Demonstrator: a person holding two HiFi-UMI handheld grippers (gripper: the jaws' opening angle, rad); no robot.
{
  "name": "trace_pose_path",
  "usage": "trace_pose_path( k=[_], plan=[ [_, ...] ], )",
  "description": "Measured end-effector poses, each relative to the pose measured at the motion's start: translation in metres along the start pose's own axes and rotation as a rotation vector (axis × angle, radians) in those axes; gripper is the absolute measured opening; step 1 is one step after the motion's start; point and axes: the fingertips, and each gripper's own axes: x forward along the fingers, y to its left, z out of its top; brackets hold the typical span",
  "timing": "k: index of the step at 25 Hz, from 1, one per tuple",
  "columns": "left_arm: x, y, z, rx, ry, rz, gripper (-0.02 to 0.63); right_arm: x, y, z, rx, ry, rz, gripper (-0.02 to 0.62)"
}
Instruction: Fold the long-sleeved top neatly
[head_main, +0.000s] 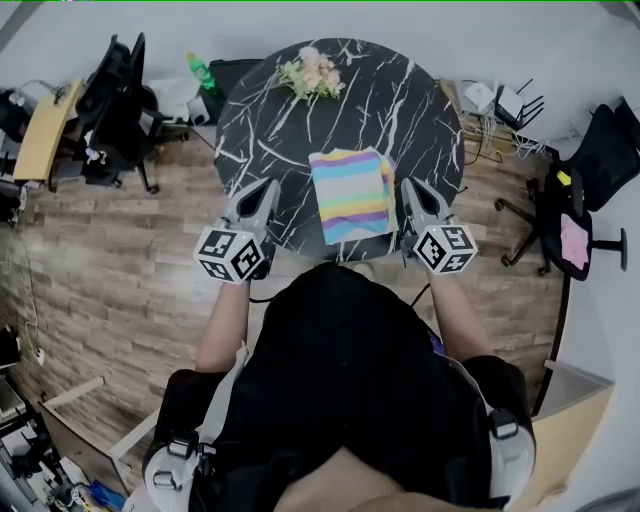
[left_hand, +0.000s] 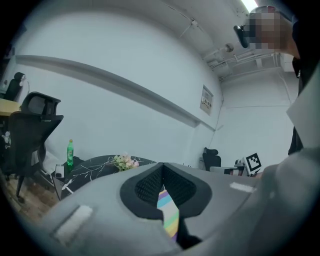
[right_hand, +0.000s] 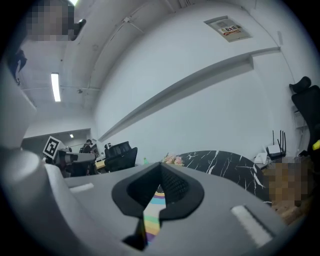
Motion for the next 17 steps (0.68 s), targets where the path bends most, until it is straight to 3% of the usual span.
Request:
trace_pose_path(
  k=[17],
  plan=[
    [-0.01, 0.001, 0.016, 0.05, -0.035, 0.023, 0.008, 0.031, 0.023, 0.008, -0.004, 0.018, 0.094, 0.006]
  ],
)
